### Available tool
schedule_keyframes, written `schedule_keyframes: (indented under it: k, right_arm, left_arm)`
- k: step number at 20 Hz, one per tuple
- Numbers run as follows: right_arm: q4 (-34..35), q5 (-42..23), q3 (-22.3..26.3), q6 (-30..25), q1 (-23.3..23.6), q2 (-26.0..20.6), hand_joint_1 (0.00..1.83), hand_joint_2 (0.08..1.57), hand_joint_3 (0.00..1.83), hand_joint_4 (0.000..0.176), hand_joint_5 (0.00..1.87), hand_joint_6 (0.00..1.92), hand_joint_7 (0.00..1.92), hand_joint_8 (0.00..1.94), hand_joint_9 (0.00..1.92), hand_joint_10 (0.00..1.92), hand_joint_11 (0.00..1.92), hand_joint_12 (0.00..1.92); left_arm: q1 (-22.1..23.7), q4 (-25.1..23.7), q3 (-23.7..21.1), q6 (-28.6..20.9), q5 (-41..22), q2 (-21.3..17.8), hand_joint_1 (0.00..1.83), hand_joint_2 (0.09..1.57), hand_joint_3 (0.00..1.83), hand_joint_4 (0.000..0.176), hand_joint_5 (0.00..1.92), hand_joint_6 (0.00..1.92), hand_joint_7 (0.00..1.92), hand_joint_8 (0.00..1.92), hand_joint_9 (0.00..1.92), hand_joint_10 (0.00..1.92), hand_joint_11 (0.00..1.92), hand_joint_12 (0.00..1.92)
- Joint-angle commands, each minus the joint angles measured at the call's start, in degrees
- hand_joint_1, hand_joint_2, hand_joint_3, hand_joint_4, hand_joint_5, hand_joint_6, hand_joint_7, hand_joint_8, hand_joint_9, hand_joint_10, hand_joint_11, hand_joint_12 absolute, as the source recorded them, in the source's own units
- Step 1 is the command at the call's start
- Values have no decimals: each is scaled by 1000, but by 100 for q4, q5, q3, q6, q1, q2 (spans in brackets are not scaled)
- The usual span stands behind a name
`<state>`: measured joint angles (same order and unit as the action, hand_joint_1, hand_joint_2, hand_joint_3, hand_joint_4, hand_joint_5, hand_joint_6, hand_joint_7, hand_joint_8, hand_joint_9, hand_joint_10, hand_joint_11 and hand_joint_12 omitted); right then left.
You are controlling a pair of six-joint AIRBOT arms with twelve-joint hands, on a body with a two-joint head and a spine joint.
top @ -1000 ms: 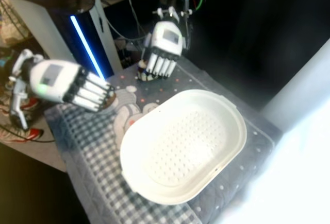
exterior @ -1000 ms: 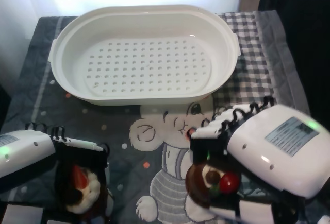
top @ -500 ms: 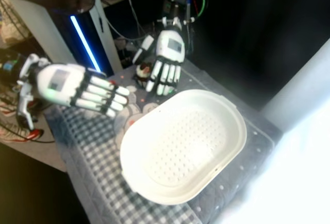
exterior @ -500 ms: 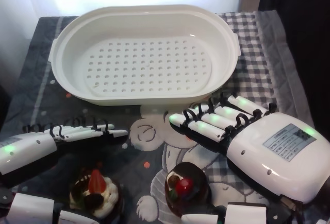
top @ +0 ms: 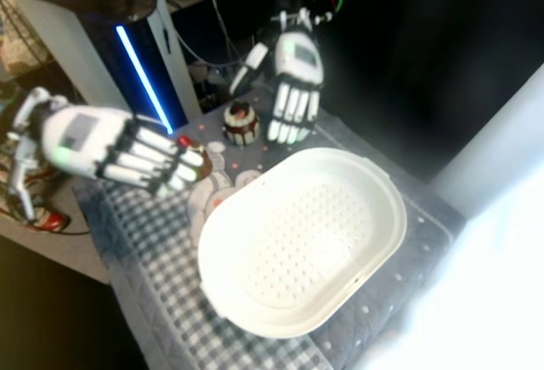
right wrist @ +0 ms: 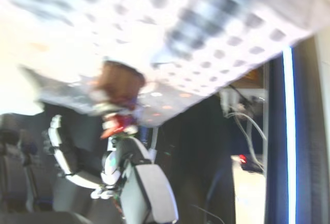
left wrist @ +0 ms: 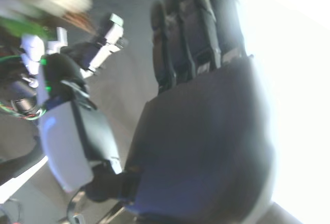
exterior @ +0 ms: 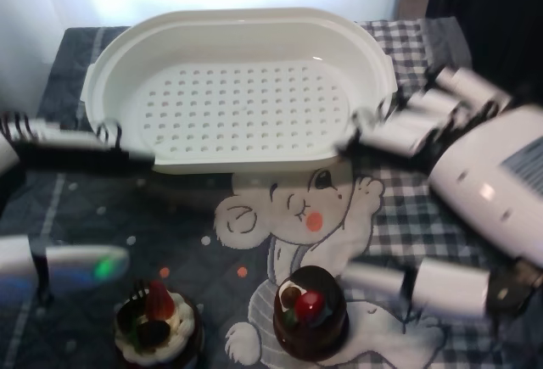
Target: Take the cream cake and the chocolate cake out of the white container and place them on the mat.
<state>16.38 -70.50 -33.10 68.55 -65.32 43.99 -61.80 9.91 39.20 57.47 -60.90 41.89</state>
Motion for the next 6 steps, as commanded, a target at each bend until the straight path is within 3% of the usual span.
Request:
schedule_keyframes:
  k: [1, 2, 3, 4, 5, 6]
  right_arm:
    - [-176, -1068, -35, -24, 29, -29, 673, 1035, 34, 0, 294, 921, 408, 912, 359, 1113, 168, 1609]
    - [-111, -1344, -98, -24, 29, -45, 673, 1035, 34, 0, 294, 921, 408, 912, 359, 1113, 168, 1609]
    - [-76, -1523, -151, -24, 29, -51, 711, 1038, 53, 0, 309, 1158, 370, 1133, 320, 1238, 90, 1701]
    - [-23, -1785, -216, -23, 29, -56, 798, 1022, 234, 0, 358, 1263, 369, 1270, 301, 1351, 58, 1820]
    - [-15, -1928, -258, -23, 29, -76, 682, 964, 122, 0, 388, 777, 446, 749, 407, 848, 29, 1901]
    - [-40, -2100, -321, -23, 31, -89, 670, 1002, 51, 0, 494, 522, 540, 465, 486, 566, 500, 1917]
  left_arm:
    - [77, -60, -6, 3, -1017, -13, 613, 1112, 0, 3, 704, 18, 741, 17, 724, 31, 390, 735]
    - [124, -22, 27, 61, -1242, -10, 613, 1112, 0, 3, 704, 18, 741, 17, 724, 31, 390, 735]
    - [170, 16, 51, 137, -1390, -1, 777, 1041, 0, 0, 814, 25, 845, 27, 858, 52, 510, 749]
    - [220, 53, 83, 222, -1583, 13, 853, 1029, 0, 0, 847, 32, 881, 36, 883, 55, 547, 752]
    - [242, 69, 105, 253, -1709, 21, 902, 1032, 0, 0, 854, 31, 885, 34, 876, 48, 545, 743]
    - [296, 91, 130, 338, -1873, 36, 913, 1056, 0, 0, 876, 23, 917, 32, 894, 45, 560, 726]
